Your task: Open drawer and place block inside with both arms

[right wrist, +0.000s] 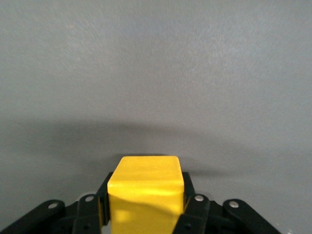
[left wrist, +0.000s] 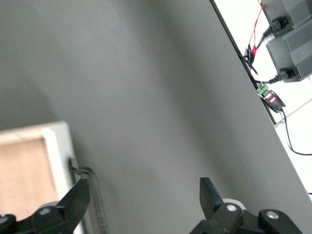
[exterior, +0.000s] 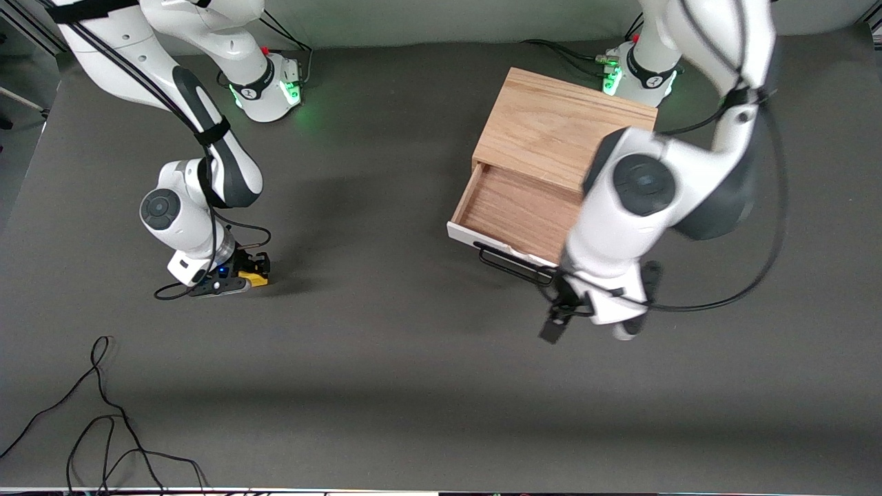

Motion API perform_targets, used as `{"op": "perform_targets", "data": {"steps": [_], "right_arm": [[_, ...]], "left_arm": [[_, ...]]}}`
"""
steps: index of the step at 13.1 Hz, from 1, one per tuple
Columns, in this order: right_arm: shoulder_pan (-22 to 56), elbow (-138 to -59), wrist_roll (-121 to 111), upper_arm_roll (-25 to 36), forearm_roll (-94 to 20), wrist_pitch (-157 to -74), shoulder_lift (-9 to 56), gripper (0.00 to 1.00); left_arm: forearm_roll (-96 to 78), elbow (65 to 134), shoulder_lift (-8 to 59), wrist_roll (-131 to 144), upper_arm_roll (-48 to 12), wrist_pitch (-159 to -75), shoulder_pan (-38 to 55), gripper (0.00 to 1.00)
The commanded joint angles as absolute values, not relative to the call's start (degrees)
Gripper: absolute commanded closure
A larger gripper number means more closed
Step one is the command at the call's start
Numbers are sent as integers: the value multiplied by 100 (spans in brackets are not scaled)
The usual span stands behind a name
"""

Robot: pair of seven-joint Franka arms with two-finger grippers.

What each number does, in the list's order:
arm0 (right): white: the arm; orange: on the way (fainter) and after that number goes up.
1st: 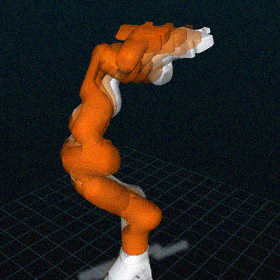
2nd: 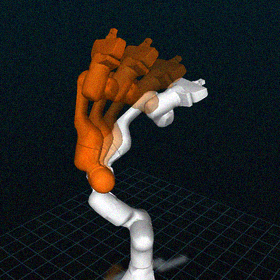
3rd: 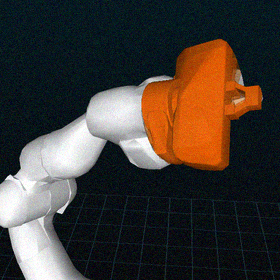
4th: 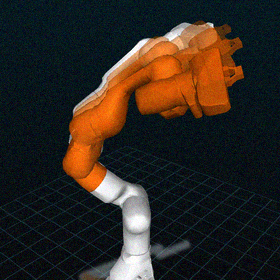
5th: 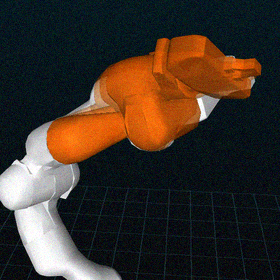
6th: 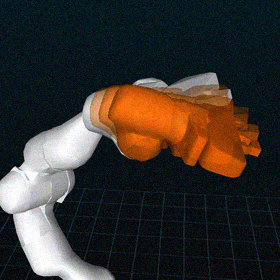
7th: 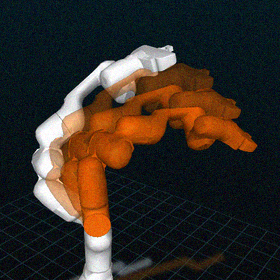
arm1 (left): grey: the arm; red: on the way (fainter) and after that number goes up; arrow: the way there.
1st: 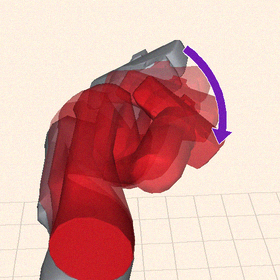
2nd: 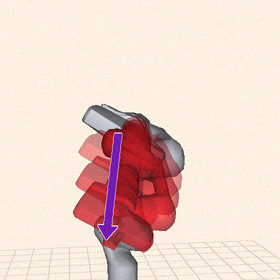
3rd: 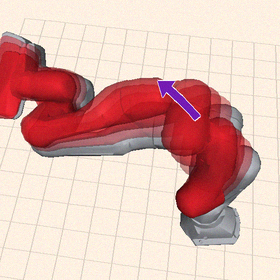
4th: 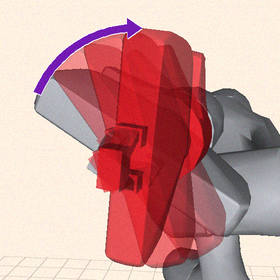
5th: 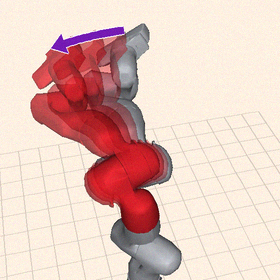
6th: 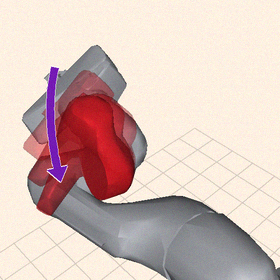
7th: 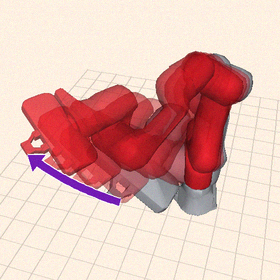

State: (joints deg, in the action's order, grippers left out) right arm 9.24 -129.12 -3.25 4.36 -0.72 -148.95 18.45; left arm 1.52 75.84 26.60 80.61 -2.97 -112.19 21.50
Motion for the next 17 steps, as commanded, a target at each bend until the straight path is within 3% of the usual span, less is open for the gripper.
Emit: {"op": "perform_targets", "data": {"steps": [1, 5, 8, 13, 17], "right_arm": [[967, -11984, -158, 422, -43, -13375, 1547, 80], [1248, -10182, 472, 387, -53, -10878, 1538, 80], [1301, -9047, 1315, 1, -437, -9671, 1582, 80], [2195, -8027, 3747, -246, -1159, -9343, 1652, 80], [2767, -7130, 5602, -842, -1204, -9412, 2275, 80]], "left_arm": [[-192, 7743, 2155, 6590, -343, -10375, 1637, 0], [-545, 7866, 1557, 4373, -343, -9283, 635, 0], [-536, 8400, 1039, 3220, -308, -9167, 317, 0], [-178, 8789, 590, 1383, -237, -9220, 299, 0], [-141, 8930, 361, 221, -237, -9255, 158, 0]]}}
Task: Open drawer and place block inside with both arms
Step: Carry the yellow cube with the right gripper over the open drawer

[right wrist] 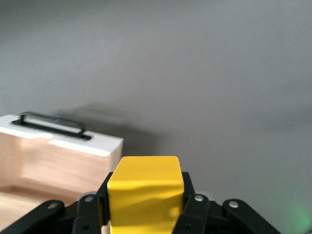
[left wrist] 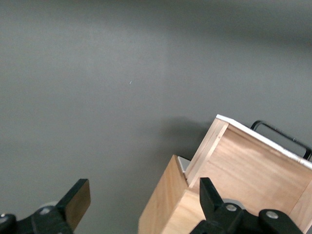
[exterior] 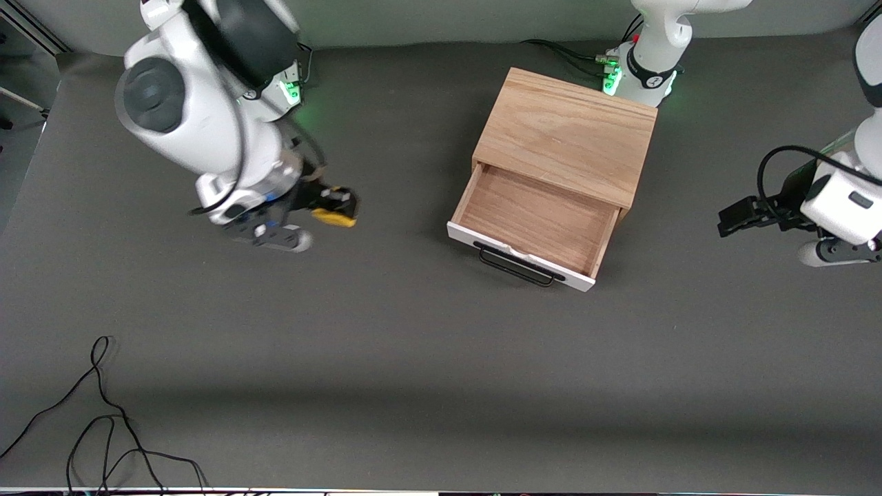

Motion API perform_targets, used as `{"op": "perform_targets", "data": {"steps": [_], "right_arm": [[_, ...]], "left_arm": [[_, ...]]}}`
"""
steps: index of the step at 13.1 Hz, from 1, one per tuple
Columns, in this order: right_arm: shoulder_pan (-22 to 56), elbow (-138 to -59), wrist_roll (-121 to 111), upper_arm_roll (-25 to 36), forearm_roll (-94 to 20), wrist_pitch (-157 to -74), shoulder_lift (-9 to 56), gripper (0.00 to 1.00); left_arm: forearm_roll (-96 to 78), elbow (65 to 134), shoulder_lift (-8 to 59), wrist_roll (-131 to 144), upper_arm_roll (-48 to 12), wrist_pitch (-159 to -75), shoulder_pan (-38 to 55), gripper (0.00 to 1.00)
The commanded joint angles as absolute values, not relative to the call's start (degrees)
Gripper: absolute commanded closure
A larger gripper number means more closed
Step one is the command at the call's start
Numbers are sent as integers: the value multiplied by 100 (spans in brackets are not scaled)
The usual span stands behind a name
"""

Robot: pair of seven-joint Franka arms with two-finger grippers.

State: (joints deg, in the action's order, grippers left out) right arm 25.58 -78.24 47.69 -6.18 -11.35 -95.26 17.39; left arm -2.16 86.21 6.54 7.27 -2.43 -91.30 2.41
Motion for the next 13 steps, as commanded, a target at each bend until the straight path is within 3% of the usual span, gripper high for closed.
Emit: {"op": "perform_targets", "data": {"steps": [1, 5, 9, 13], "right_arm": [[3012, -6815, 6016, -905, -1169, -9457, 2546, 80], [4066, -5855, 6539, -905, -362, -9614, 3566, 80], [4473, -5818, 6864, -888, -106, -10659, 4191, 80], [4632, -5818, 6891, -879, 325, -10881, 4526, 78]], "left_arm": [[-141, 8921, 343, 176, -237, -9255, 158, 0], [-132, 8947, 325, -175, -229, -9220, 158, 0], [-123, 8965, 316, -132, -237, -9246, 132, 0], [-123, 8974, 325, -79, -150, -9264, 298, 0]]}}
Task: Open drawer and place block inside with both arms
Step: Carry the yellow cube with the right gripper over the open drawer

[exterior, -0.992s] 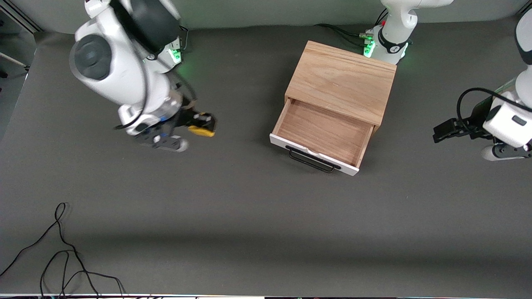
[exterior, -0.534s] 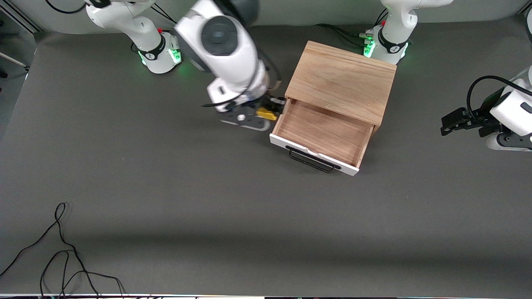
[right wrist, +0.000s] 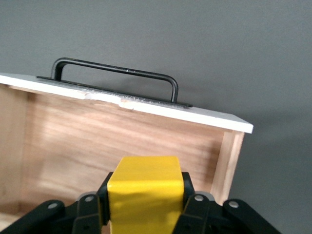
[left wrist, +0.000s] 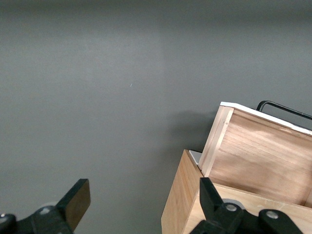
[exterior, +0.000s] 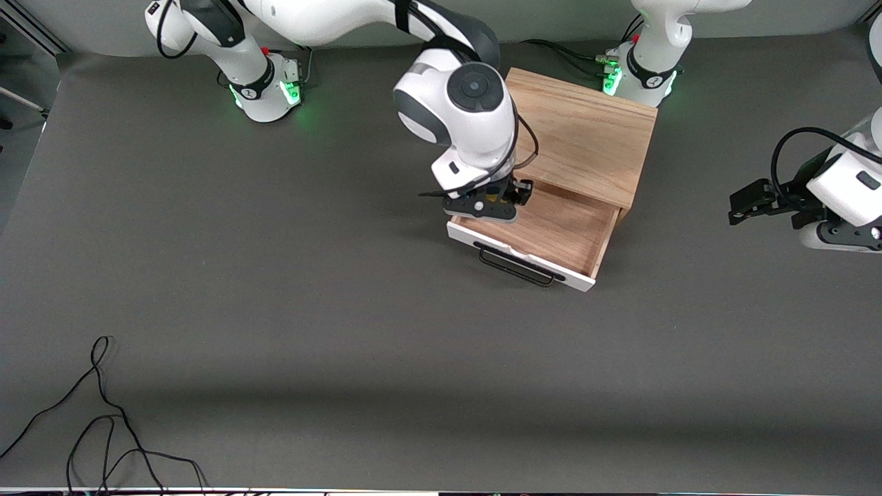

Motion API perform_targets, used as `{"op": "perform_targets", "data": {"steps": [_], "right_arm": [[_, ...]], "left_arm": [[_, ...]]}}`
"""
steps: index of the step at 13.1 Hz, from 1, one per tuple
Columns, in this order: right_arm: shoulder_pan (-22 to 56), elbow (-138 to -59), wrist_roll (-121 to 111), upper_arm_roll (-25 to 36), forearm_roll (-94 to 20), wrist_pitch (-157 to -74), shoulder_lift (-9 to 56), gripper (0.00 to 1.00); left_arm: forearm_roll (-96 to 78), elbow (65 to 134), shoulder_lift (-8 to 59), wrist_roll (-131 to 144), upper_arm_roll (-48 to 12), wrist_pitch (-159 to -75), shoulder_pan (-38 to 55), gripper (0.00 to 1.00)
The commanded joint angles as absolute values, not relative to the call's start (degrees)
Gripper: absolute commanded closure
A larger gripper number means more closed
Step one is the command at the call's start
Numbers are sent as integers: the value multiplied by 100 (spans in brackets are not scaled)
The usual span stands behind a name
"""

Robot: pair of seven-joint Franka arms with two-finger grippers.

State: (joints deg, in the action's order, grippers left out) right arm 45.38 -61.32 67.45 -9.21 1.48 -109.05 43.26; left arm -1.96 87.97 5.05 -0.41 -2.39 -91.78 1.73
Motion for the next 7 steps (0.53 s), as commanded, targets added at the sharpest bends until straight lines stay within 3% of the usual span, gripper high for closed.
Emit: {"op": "perform_targets", "data": {"steps": [1, 7], "right_arm": [[4641, -5818, 6899, -896, 325, -10898, 4596, 77], [4825, -5845, 7172, -879, 404, -11320, 4983, 68]], "left_arm": [[-123, 8974, 325, -79, 33, -9264, 464, 0], [123, 9017, 316, -254, 53, -9141, 466, 0]]}}
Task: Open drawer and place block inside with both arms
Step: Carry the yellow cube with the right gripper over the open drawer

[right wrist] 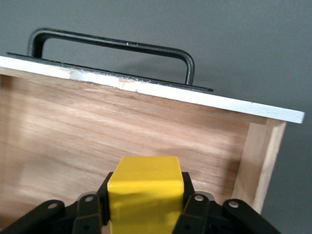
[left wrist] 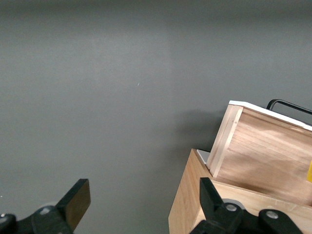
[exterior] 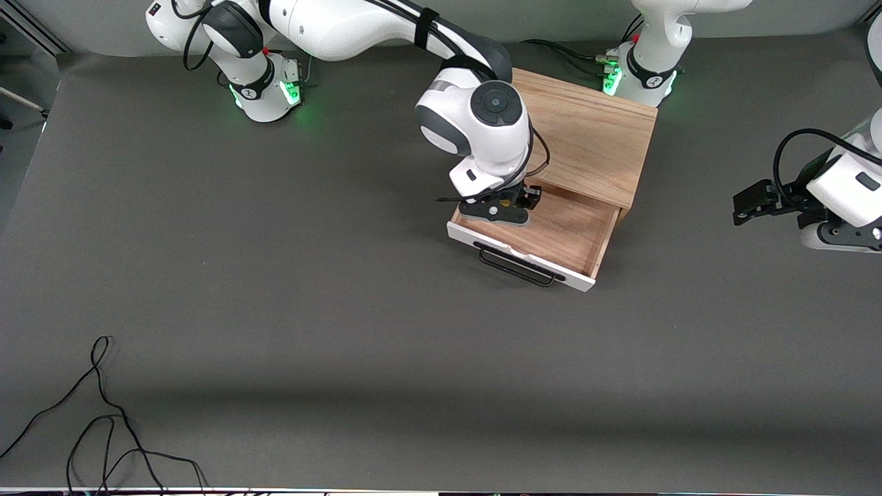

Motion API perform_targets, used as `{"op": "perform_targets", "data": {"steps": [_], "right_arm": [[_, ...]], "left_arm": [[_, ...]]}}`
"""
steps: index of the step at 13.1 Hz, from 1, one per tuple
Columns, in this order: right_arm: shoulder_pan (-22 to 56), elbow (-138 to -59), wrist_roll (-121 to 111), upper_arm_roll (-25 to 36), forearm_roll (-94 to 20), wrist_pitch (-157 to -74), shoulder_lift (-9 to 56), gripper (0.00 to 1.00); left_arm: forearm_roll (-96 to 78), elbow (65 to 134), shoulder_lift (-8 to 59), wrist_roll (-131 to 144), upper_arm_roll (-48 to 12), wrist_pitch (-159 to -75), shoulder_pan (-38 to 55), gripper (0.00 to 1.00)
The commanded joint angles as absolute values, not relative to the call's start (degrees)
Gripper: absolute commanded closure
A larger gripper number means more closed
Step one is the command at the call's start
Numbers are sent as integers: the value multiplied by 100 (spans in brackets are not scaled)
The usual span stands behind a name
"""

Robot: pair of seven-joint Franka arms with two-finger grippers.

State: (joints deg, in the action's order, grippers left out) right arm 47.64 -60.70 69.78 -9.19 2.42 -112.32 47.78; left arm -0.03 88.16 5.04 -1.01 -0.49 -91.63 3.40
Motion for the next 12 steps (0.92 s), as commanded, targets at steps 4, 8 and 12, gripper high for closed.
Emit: {"op": "perform_targets", "data": {"steps": [4, 8, 12], "right_arm": [[4825, -5862, 7198, -896, 404, -11399, 5168, 57], [4939, -5854, 7225, -888, 430, -11391, 5221, 7], [4975, -5818, 7225, -844, 492, -11277, 5055, 0]], "left_arm": [[167, 9061, 282, -413, 70, -9070, 457, 0], [167, 9149, 255, -422, 70, -9062, 466, 0], [158, 9141, 264, -413, 62, -9053, 475, 0]]}}
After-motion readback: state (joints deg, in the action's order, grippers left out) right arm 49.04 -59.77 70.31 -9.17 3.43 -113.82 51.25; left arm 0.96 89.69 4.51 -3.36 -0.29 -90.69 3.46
